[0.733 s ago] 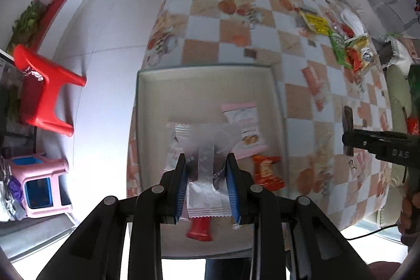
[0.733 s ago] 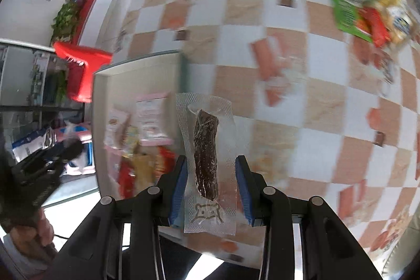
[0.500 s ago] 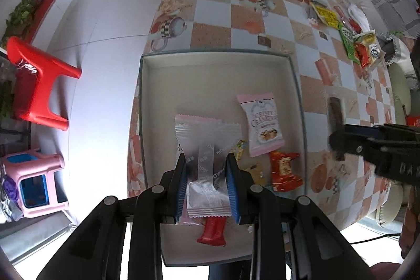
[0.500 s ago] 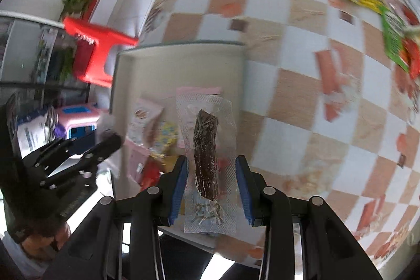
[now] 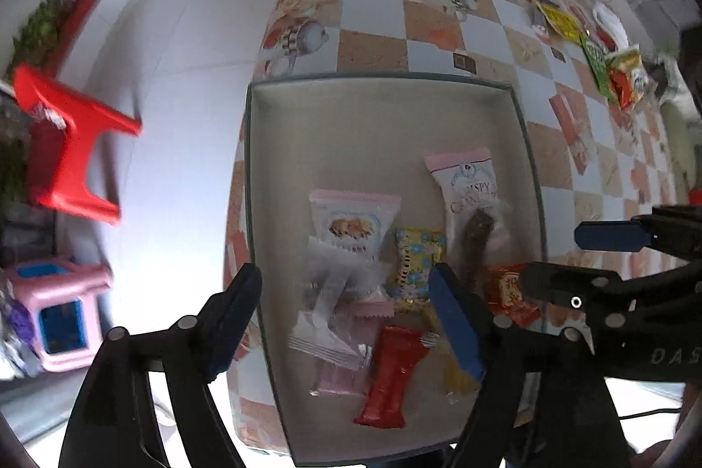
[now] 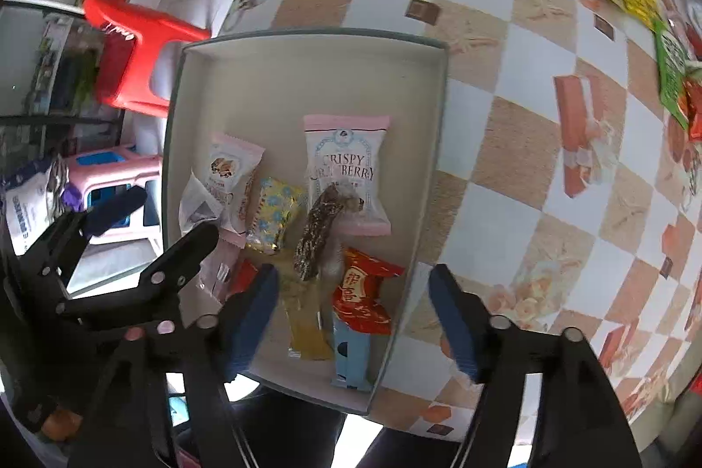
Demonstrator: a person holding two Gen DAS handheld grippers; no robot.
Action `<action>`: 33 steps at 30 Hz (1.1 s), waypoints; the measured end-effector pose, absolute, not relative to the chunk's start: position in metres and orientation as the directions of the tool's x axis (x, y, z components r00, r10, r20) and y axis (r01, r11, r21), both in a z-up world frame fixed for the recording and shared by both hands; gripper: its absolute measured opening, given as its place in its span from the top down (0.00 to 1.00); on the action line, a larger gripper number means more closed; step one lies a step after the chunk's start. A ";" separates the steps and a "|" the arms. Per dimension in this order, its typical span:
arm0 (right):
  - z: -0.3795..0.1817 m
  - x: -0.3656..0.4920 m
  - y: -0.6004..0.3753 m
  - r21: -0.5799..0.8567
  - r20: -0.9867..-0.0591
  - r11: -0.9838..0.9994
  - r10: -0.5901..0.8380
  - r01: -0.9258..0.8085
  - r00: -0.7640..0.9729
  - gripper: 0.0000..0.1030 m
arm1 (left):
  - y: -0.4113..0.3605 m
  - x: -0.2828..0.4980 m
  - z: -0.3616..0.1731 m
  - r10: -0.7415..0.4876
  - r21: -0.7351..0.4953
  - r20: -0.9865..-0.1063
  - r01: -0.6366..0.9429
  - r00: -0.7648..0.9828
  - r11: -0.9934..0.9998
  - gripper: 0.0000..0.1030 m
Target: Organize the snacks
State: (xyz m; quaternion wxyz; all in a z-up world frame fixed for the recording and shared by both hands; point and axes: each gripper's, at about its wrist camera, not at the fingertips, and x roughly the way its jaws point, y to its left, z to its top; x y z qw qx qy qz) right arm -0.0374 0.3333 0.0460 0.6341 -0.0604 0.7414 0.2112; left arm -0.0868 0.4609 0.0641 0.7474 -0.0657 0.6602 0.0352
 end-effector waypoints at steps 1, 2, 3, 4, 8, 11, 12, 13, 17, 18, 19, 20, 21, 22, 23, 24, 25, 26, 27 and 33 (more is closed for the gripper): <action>0.046 -0.038 0.332 0.231 -0.967 0.906 0.174 -0.356 -0.185 0.28 | 0.462 -0.087 0.063 -0.049 -0.067 -0.991 -0.147 0.121 0.987 0.19; 0.047 -0.039 0.332 0.226 -0.968 0.907 0.170 -0.355 -0.183 0.28 | 0.464 -0.087 0.062 -0.054 -0.071 -0.992 -0.152 0.116 0.986 0.18; 0.048 -0.039 0.331 0.222 -0.969 0.908 0.166 -0.355 -0.180 0.28 | 0.463 -0.087 0.062 -0.041 -0.058 -0.993 -0.151 0.112 0.987 0.17; 0.048 -0.041 0.331 0.214 -0.971 0.909 0.159 -0.358 -0.176 0.28 | 0.462 -0.087 0.061 -0.033 -0.050 -0.993 -0.148 0.110 0.988 0.16; 0.056 -0.042 0.330 0.176 -0.981 0.917 0.133 -0.357 -0.140 0.00 | 0.459 -0.088 0.060 0.018 0.004 -0.995 -0.138 0.100 0.990 0.10; 0.061 -0.043 0.328 0.147 -0.987 0.922 0.114 -0.357 -0.111 0.00 | 0.462 -0.090 0.062 0.050 0.032 -0.992 -0.152 0.117 0.988 0.10; 0.062 -0.043 0.328 0.135 -0.989 0.923 0.105 -0.361 -0.103 0.00 | 0.462 -0.090 0.063 0.078 0.058 -0.990 -0.162 0.120 0.985 0.10; 0.063 -0.044 0.329 0.121 -0.991 0.922 0.093 -0.367 -0.094 0.00 | 0.463 -0.090 0.064 0.098 0.078 -0.988 -0.166 0.120 0.983 0.09; 0.066 -0.047 0.330 0.088 -0.995 0.917 0.065 -0.389 -0.073 0.00 | 0.461 -0.088 0.064 0.102 0.087 -0.991 -0.153 0.091 0.984 0.09; 0.067 -0.048 0.330 0.086 -0.996 0.917 0.063 -0.390 -0.070 0.00 | 0.460 -0.088 0.065 0.104 0.089 -0.990 -0.152 0.093 0.984 0.09; 0.068 -0.049 0.329 0.083 -0.996 0.917 0.061 -0.390 -0.070 0.00 | 0.460 -0.089 0.066 0.107 0.092 -0.990 -0.148 0.096 0.985 0.09; 0.066 -0.049 0.332 0.081 -0.996 0.918 0.058 -0.388 -0.071 0.00 | 0.459 -0.089 0.067 0.108 0.092 -0.989 -0.145 0.100 0.985 0.09; 0.066 -0.049 0.331 0.080 -0.996 0.919 0.056 -0.386 -0.073 0.00 | 0.458 -0.090 0.068 0.107 0.091 -0.989 -0.144 0.102 0.985 0.09; 0.065 -0.051 0.330 0.079 -0.996 0.920 0.055 -0.385 -0.074 0.00 | 0.458 -0.090 0.069 0.106 0.090 -0.989 -0.144 0.103 0.985 0.09; 0.064 -0.051 0.329 0.079 -0.996 0.920 0.054 -0.383 -0.075 0.00 | 0.458 -0.091 0.069 0.109 0.093 -0.989 -0.143 0.104 0.985 0.09; 0.064 -0.052 0.329 0.079 -0.996 0.921 0.054 -0.382 -0.075 0.00 | 0.457 -0.091 0.069 0.110 0.094 -0.989 -0.144 0.104 0.985 0.09; 0.064 -0.053 0.329 0.079 -0.996 0.922 0.054 -0.380 -0.075 0.00 | 0.457 -0.092 0.069 0.107 0.092 -0.989 -0.144 0.104 0.985 0.09; 0.064 -0.054 0.329 0.077 -0.996 0.922 0.053 -0.380 -0.074 0.00 | 0.457 -0.092 0.069 0.102 0.086 -0.990 -0.145 0.103 0.986 0.09; 0.064 -0.056 0.329 0.077 -0.996 0.922 0.052 -0.379 -0.073 0.00 | 0.457 -0.093 0.069 0.099 0.083 -0.990 -0.147 0.101 0.986 0.09; 0.064 -0.059 0.326 0.075 -0.996 0.928 0.053 -0.366 -0.068 0.00 | 0.456 -0.096 0.071 0.099 0.083 -0.990 -0.149 0.104 0.985 0.09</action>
